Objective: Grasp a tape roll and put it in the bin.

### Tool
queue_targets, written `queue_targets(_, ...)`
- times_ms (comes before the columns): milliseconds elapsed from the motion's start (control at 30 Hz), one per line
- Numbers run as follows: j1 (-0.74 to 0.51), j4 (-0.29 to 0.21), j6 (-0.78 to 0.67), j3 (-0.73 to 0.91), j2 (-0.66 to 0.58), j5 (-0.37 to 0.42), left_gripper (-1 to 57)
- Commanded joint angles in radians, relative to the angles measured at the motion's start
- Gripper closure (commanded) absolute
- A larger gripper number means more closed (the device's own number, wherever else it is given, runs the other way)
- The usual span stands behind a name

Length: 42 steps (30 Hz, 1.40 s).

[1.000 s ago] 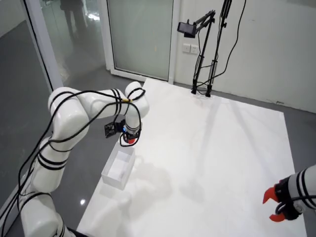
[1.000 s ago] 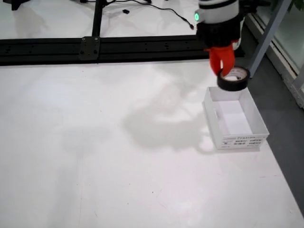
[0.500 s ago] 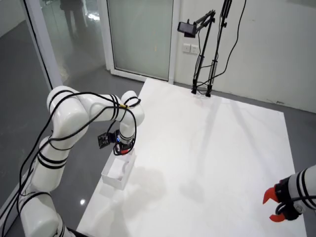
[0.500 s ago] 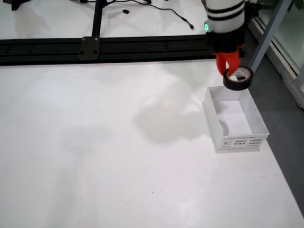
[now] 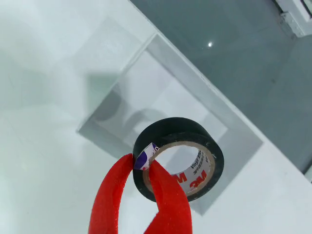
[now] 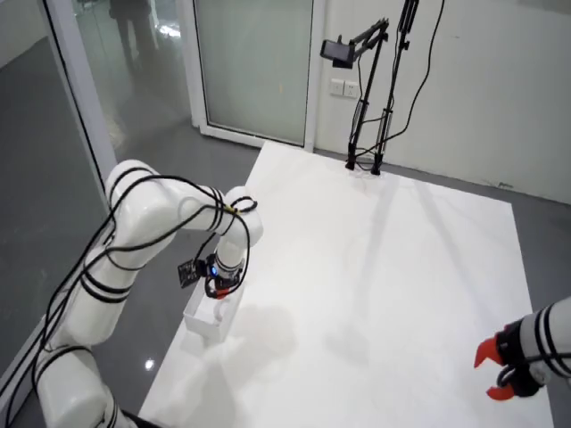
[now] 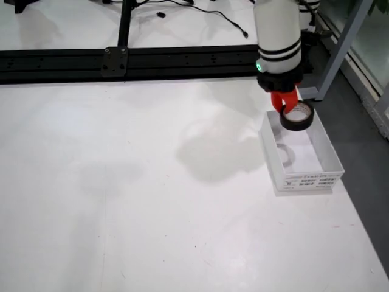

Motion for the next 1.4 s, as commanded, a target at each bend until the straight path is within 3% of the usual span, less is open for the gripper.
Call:
queue_targets(33, 0.033, 0.026, -0.054, 0.028, 0.071, -0.036, 55.4)
queue_targets(400, 0.033, 0.063, -0.065, 0.028, 0.071, -0.104, 44.6)
queue_targets(600, 0.033, 0.068, -0.065, 0.026, 0.071, -0.121, 42.5)
queue_targets(667, 0.035, 0.066, -0.065, 0.026, 0.071, -0.116, 44.9)
queue_targets(767, 0.036, 0.054, -0.065, 0.026, 0.068, -0.108, 56.0)
queue_targets(800, 0.033, 0.046, -0.065, 0.026, 0.068, -0.108, 57.0)
queue_targets(1000, -0.045, 0.048, -0.065, 0.024, 0.0, -0.062, 57.1)
queue_targets(1267, -0.14, 0.078, -0.065, 0.024, -0.202, 0.099, 57.1)
queue_targets(1400, -0.189, 0.086, -0.065, 0.024, -0.307, 0.119, 57.1)
